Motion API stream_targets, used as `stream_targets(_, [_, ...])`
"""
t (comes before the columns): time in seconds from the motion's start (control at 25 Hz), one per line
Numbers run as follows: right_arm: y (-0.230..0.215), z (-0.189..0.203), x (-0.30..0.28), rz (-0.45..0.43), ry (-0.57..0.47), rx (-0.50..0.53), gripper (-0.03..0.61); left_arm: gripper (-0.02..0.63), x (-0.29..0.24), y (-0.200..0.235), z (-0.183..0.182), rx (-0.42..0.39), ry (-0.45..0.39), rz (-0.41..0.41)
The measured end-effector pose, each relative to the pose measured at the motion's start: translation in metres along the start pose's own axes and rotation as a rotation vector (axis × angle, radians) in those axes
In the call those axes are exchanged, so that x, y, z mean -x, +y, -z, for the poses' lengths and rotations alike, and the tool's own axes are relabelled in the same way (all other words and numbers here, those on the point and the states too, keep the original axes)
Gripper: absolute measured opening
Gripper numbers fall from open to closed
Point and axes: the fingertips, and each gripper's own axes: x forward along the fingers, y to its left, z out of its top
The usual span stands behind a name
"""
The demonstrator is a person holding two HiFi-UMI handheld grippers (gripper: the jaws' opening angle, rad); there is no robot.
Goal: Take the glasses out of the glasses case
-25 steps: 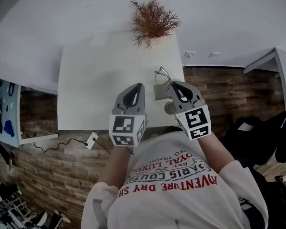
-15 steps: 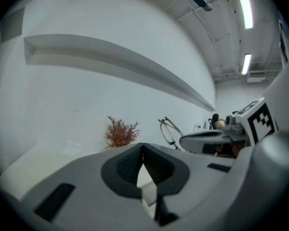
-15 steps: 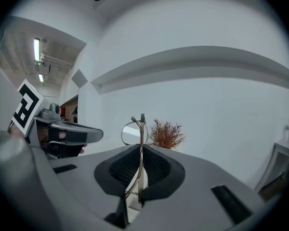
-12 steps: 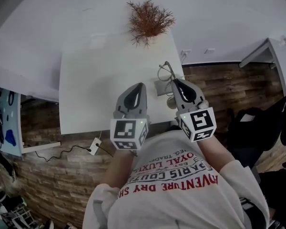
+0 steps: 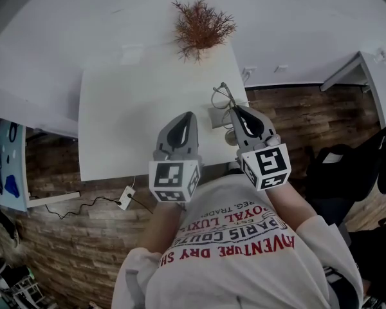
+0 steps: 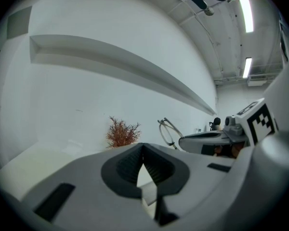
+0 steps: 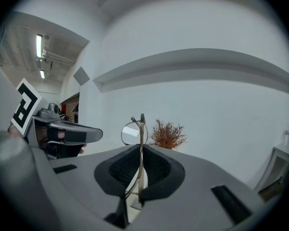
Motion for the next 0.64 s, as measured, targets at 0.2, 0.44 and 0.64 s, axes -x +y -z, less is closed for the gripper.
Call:
stream_targets(0.2, [-0.0010,0.0007,0.0003,-0.004,0.001,-0.003,0.026,0.000,-0.0016,-0.0013,-0.0005,-0.003,-0.001,-0.004])
stream_targets(0.44, [-0.0028,0.0040,0.0017,-0.011,0.007,-0.005,0.026,0.000,-0.0026,-0.0058,-0.0037,-0.023,-0.012,-0.009])
stream_targets(0.64, [-0.0044,0.0058,0.0041,-0.022,0.013,-0.001,0.026,0.000,-0.0030,-0.0096,-0.0029,-0.020,-0.007,-0.011])
